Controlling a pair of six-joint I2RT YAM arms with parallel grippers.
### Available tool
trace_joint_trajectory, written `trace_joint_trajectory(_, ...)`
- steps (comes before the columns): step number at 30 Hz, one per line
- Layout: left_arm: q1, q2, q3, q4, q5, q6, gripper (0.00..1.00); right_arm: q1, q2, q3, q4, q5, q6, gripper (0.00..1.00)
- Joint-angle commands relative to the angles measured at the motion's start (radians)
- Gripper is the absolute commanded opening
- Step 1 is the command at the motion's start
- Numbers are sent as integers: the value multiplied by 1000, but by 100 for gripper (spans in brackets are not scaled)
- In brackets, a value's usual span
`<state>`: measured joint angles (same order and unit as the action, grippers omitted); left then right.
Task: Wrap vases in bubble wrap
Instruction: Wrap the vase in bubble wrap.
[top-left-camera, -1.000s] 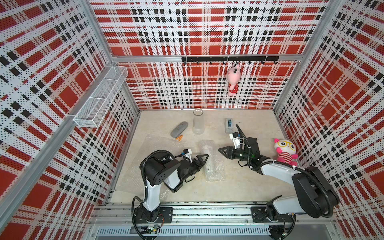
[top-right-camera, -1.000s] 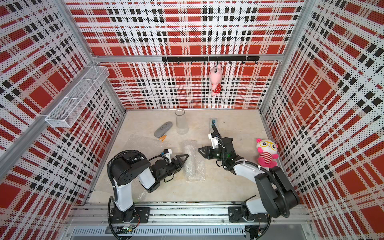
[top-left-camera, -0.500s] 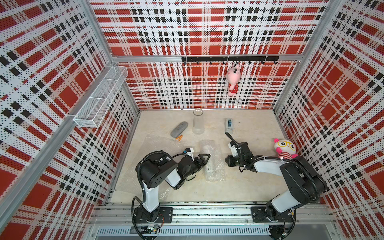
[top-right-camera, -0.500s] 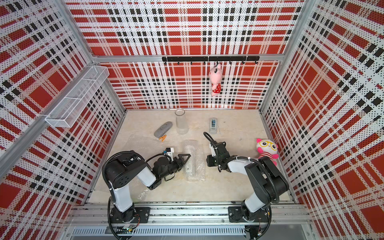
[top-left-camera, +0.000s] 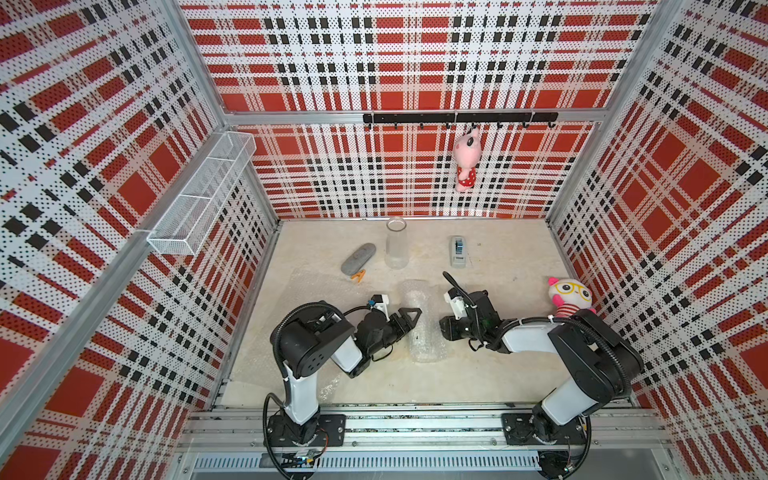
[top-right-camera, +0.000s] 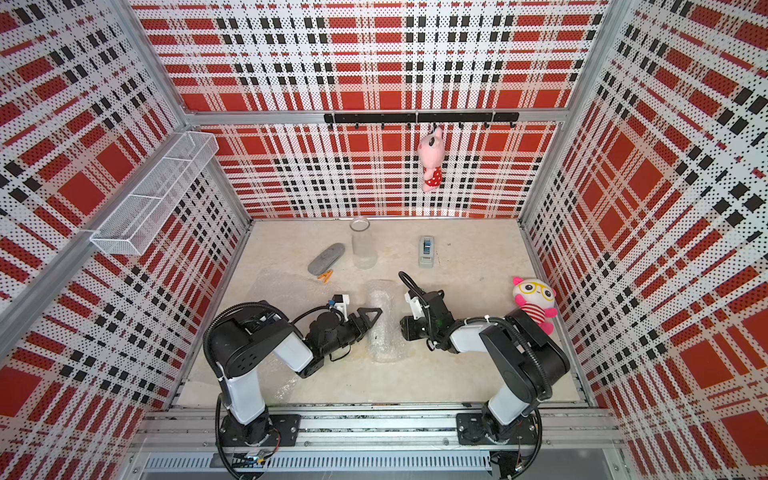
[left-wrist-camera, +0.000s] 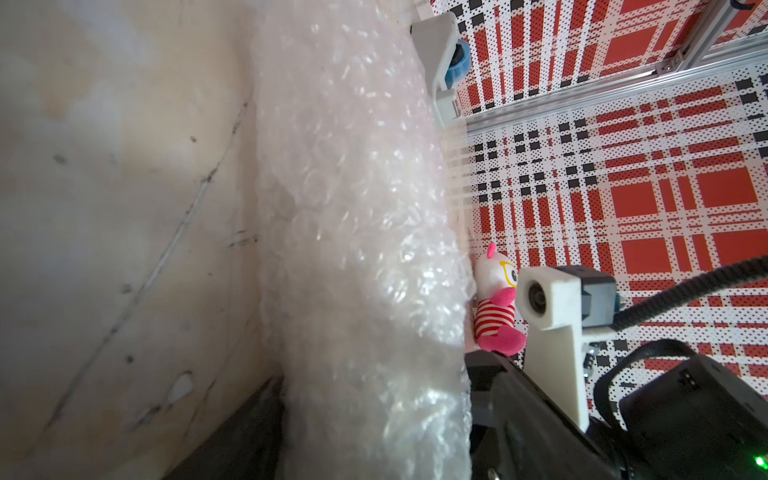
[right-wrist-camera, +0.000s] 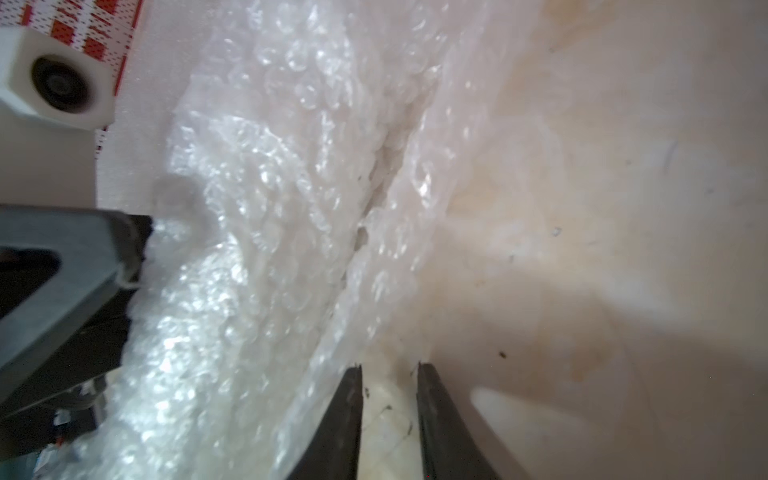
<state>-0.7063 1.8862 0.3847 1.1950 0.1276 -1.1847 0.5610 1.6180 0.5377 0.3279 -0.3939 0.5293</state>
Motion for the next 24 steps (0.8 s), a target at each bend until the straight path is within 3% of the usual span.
trace_joint_trajectory(1,5,23,-10,-160,7,36,82,6,22,11,144,-104,69,28)
trace_joint_trajectory(24,-21,-10,15,-160,104,58,96,37,74,73,196,-106,89,35)
